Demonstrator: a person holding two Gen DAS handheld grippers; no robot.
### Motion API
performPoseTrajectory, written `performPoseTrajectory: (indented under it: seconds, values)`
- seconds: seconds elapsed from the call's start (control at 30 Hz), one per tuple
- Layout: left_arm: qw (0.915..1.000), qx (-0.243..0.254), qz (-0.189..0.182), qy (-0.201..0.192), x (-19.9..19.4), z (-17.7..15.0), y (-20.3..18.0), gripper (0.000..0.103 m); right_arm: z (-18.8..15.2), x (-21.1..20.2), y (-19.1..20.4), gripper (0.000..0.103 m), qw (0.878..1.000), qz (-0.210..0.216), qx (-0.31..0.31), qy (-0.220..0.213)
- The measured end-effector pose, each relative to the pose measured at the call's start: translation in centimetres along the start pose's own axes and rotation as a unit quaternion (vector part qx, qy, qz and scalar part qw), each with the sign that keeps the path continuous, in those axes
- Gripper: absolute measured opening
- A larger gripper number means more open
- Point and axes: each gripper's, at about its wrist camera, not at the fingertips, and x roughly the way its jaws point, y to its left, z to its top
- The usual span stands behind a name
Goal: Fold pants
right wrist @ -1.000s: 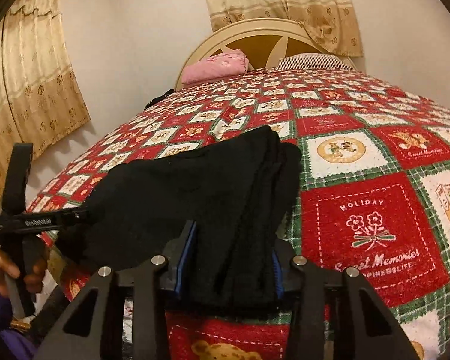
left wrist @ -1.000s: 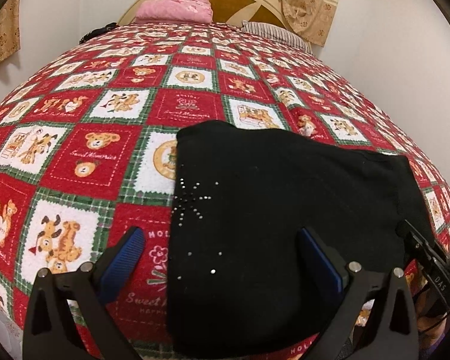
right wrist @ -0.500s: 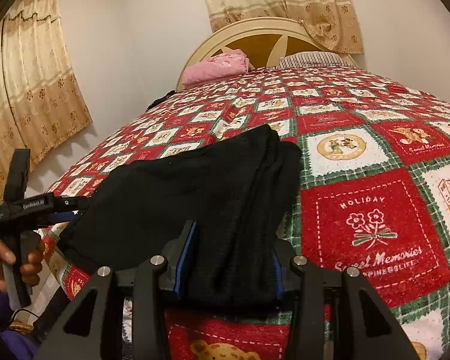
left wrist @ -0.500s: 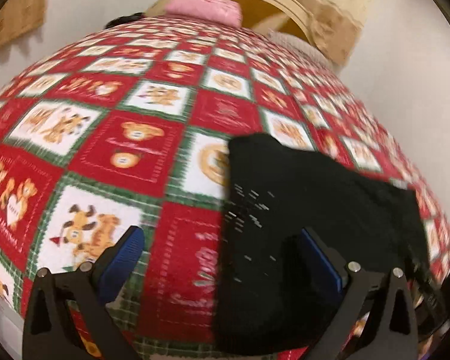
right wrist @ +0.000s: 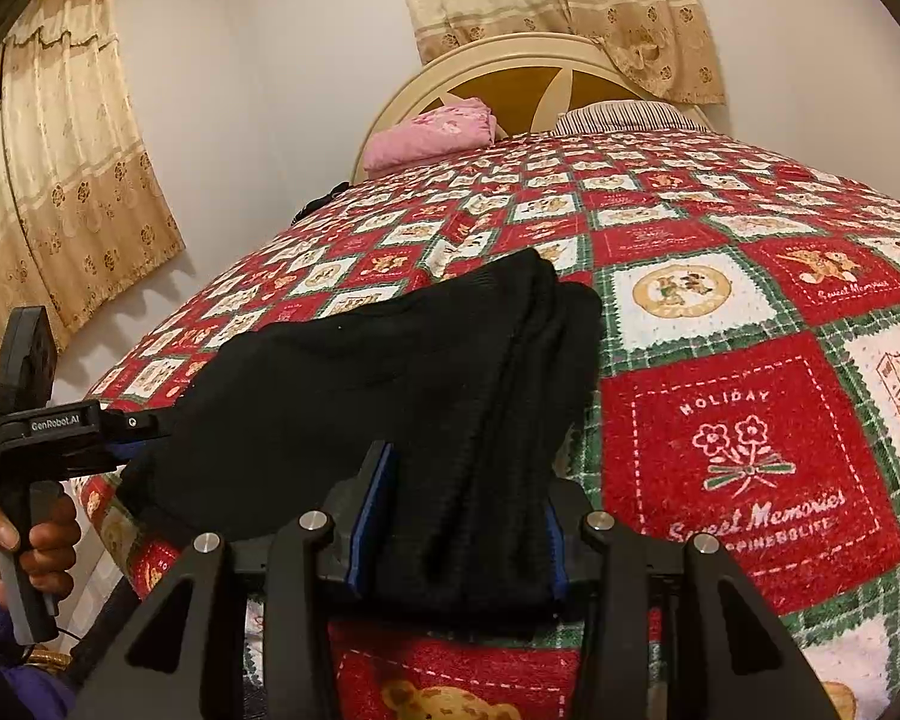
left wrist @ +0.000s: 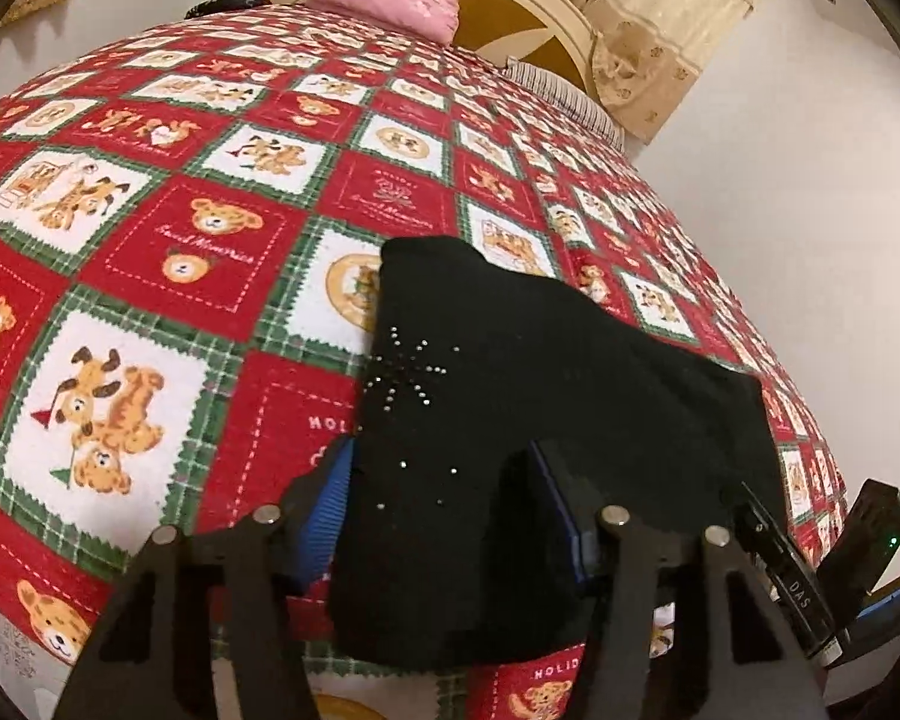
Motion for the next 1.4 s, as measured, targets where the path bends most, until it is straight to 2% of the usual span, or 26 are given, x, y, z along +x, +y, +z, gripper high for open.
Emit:
performPoseTrajectory:
  seconds: [0.07,0.23,0.3,0.37,0.43,0.57,0.67,0.7,0.77,0.9,0.97,1.0,1.07,1.17,1.27,1.4]
  values:
    - [0.9999,-0.004,-0.008,0.005,0.0,0.0,-0.1,0.057,0.0,0.0,0.0,0.044,1.000,0.001,0.001,0.000]
    - [0.9970,-0.040,-0.065,0.010,-0.4,0.0,0.6,0.058,0.0,0.0,0.0,0.044,1.000,0.002,0.001,0.000]
    - [0.9923,-0.085,-0.089,0.014,-0.1,0.0,1.8,0.060,0.0,0.1,0.0,0.044,1.000,0.002,0.001,0.000]
    - [0.9839,-0.129,-0.123,0.013,0.0,-0.1,2.9,0.065,0.0,0.0,-0.1,0.044,1.000,0.002,0.001,0.000]
    - [0.9803,-0.145,-0.133,0.014,0.0,-0.1,3.1,0.065,0.0,0.0,-0.1,0.044,1.000,0.002,0.001,0.000]
    - [0.9883,-0.106,-0.109,0.005,-0.1,-0.3,1.5,0.072,0.0,0.1,-0.1,0.044,1.000,0.002,0.000,0.000]
    - [0.9908,-0.091,-0.100,0.005,-0.1,-0.2,0.9,0.071,0.0,0.1,-0.1,0.044,1.000,0.002,0.001,-0.001]
    - [0.9909,-0.091,-0.100,0.005,-0.1,-0.1,1.0,0.068,0.0,0.1,0.0,0.044,1.000,0.002,0.001,-0.001]
    - [0.9931,-0.086,-0.078,0.013,0.2,0.0,1.4,0.022,0.0,0.0,-0.1,0.044,1.000,0.001,0.000,-0.002]
    - [0.9940,-0.086,-0.067,0.013,0.2,0.1,1.8,0.019,0.0,0.1,0.1,0.044,1.000,-0.001,-0.001,-0.004]
    - [0.9981,-0.051,-0.035,0.002,-0.1,0.2,0.7,0.017,0.0,0.0,0.3,0.044,1.000,-0.006,-0.005,-0.006]
    - [0.9998,-0.019,-0.006,-0.007,-0.3,0.2,-0.3,0.017,0.0,0.0,0.5,0.044,1.000,-0.013,-0.009,-0.007]
    - [0.9979,0.036,0.048,-0.025,-0.4,0.1,-1.9,0.015,-0.1,-0.1,1.2,0.044,0.999,-0.027,-0.021,-0.009]
    - [0.9847,0.114,0.121,-0.052,-0.3,-0.3,-4.1,0.014,-0.2,-0.3,2.5,0.041,0.997,-0.054,-0.050,-0.014]
    - [0.9774,0.142,0.145,-0.060,-0.1,-0.2,-4.5,0.013,-0.3,-0.4,3.8,0.037,0.994,-0.078,-0.080,-0.020]
    - [0.9784,0.140,0.138,-0.062,-0.8,0.1,-4.1,0.013,-0.2,-0.6,4.4,0.033,0.992,-0.086,-0.089,-0.022]
